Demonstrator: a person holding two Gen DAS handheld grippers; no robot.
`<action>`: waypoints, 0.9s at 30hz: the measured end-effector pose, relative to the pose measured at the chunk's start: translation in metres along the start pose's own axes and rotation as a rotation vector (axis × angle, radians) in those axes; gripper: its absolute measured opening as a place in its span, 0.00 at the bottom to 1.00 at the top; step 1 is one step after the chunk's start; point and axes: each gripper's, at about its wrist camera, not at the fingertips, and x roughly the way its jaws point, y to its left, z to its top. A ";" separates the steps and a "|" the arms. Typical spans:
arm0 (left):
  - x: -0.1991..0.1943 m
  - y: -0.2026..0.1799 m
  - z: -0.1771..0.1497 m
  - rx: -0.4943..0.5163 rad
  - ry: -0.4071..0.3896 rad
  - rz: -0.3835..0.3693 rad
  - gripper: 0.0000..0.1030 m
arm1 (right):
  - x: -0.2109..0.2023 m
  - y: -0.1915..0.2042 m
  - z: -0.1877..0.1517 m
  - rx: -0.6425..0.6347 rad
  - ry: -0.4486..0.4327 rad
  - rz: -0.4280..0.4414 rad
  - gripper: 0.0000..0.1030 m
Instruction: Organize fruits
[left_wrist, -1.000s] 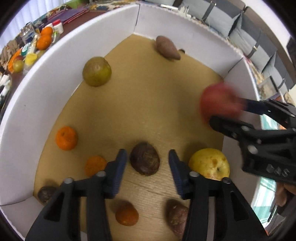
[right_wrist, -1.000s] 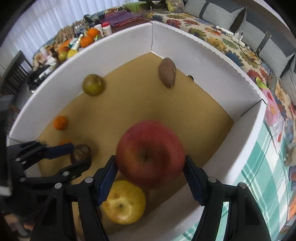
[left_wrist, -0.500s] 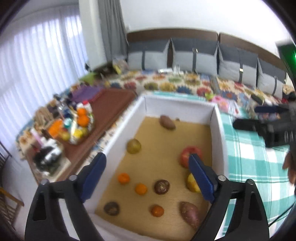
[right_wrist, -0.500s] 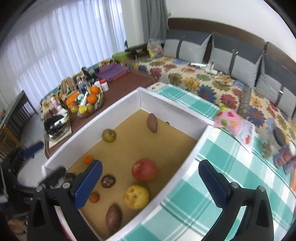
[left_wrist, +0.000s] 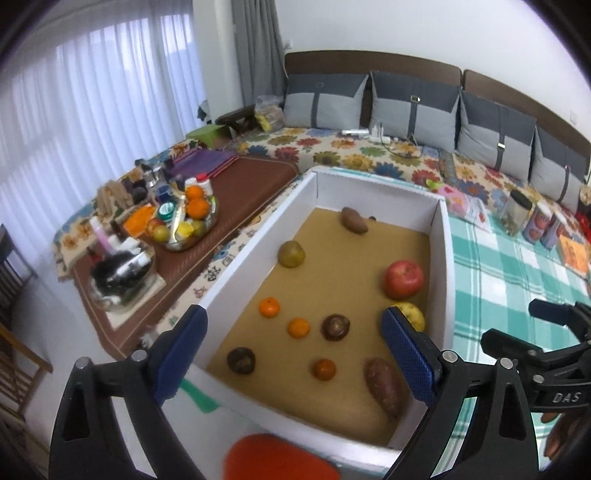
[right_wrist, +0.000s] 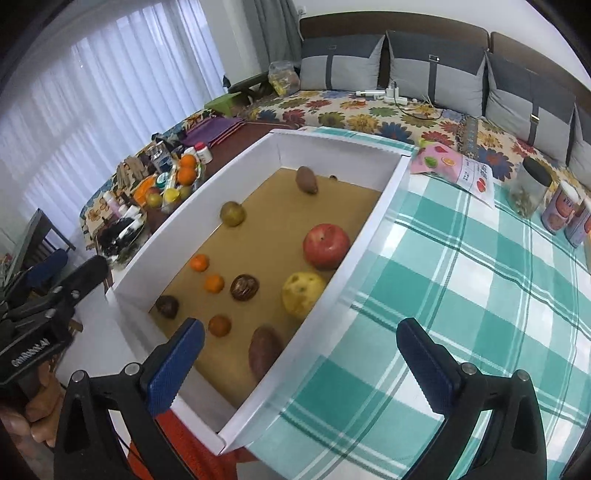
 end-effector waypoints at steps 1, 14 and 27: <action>0.000 0.001 -0.001 -0.002 0.002 0.004 0.94 | -0.001 0.002 -0.001 0.000 0.001 0.005 1.00; -0.001 0.018 -0.001 -0.004 0.044 0.080 0.94 | -0.010 0.062 -0.006 -0.104 0.047 0.000 1.00; -0.005 0.040 0.003 -0.050 0.068 0.073 0.94 | -0.024 0.083 0.003 -0.155 0.037 -0.034 1.00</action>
